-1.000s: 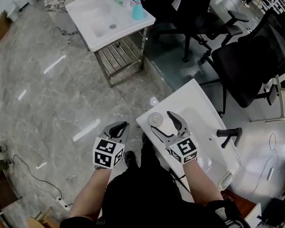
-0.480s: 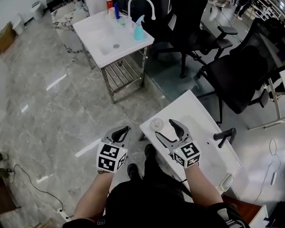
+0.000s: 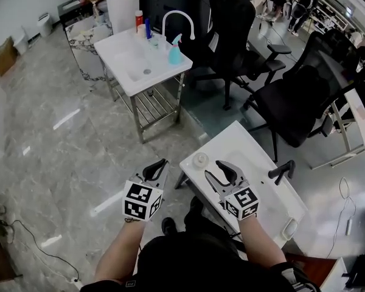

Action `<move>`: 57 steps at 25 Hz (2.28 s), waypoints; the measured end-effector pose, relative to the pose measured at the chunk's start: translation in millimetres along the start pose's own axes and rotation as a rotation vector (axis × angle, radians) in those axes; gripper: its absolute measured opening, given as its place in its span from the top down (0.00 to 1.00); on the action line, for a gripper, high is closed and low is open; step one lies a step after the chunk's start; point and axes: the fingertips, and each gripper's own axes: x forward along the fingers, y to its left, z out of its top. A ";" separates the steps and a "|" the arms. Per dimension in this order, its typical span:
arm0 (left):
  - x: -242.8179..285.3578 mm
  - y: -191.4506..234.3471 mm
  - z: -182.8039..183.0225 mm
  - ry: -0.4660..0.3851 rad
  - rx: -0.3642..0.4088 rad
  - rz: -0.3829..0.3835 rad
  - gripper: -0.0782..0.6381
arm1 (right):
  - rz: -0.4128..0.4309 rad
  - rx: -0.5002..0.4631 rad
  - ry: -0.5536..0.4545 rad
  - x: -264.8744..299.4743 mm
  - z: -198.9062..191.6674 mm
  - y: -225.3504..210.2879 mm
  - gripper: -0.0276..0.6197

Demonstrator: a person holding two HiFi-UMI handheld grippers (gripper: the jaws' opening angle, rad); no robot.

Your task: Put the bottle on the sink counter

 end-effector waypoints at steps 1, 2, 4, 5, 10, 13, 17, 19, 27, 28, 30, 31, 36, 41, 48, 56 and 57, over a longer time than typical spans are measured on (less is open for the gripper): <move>-2.8 -1.4 1.6 -0.007 -0.005 -0.006 0.85 | -0.003 -0.003 -0.002 -3.2 2.7 1.6 0.64; -5.1 -3.5 3.4 -0.015 -0.011 -0.013 0.85 | -0.005 -0.005 -0.005 -6.9 6.0 2.6 0.65; -7.3 -9.4 7.0 -0.026 -0.012 -0.025 0.85 | -0.010 -0.003 -0.019 -15.4 13.9 2.1 0.68; -6.7 -12.7 8.5 -0.028 -0.009 -0.031 0.85 | -0.013 0.000 -0.027 -20.1 17.5 0.3 0.69; 3.7 -27.8 14.2 -0.031 0.019 -0.047 0.85 | -0.045 0.031 -0.056 -49.1 24.0 -14.3 0.75; 13.4 -43.0 21.0 -0.019 0.083 -0.034 0.85 | -0.053 0.057 -0.091 -75.3 28.7 -24.3 0.81; 29.6 -85.3 42.3 -0.033 0.132 -0.068 0.85 | -0.080 0.074 -0.120 -126.1 30.3 -41.1 0.87; 37.8 -112.0 57.8 -0.051 0.128 -0.102 0.85 | -0.121 0.041 -0.106 -154.7 30.1 -51.3 0.89; 53.0 -213.4 111.2 -0.119 0.239 -0.174 0.85 | -0.178 -0.008 -0.219 -255.9 47.3 -76.6 0.93; 54.6 -221.3 114.9 -0.120 0.255 -0.176 0.85 | -0.190 -0.011 -0.226 -265.3 48.0 -80.1 0.93; 59.2 -230.7 119.3 -0.112 0.270 -0.168 0.85 | -0.210 -0.002 -0.247 -282.2 49.9 -87.8 0.93; 61.4 -233.7 121.0 -0.108 0.265 -0.164 0.85 | -0.217 0.006 -0.260 -289.7 51.1 -91.5 0.93; 66.4 -247.9 130.4 -0.132 0.215 -0.176 0.85 | -0.243 0.035 -0.317 -313.9 55.7 -109.5 0.93; 67.9 -255.8 129.7 -0.138 0.204 -0.191 0.85 | -0.253 0.054 -0.326 -318.4 54.4 -117.2 0.94; 67.0 -245.2 127.1 -0.129 0.193 -0.183 0.85 | -0.241 0.074 -0.307 -307.5 47.2 -115.7 0.94; 67.3 -237.8 117.8 -0.104 0.184 -0.185 0.85 | -0.231 0.071 -0.292 -299.2 46.6 -112.9 0.94; 67.7 -238.3 115.9 -0.101 0.184 -0.187 0.85 | -0.231 0.071 -0.290 -298.8 45.2 -112.6 0.94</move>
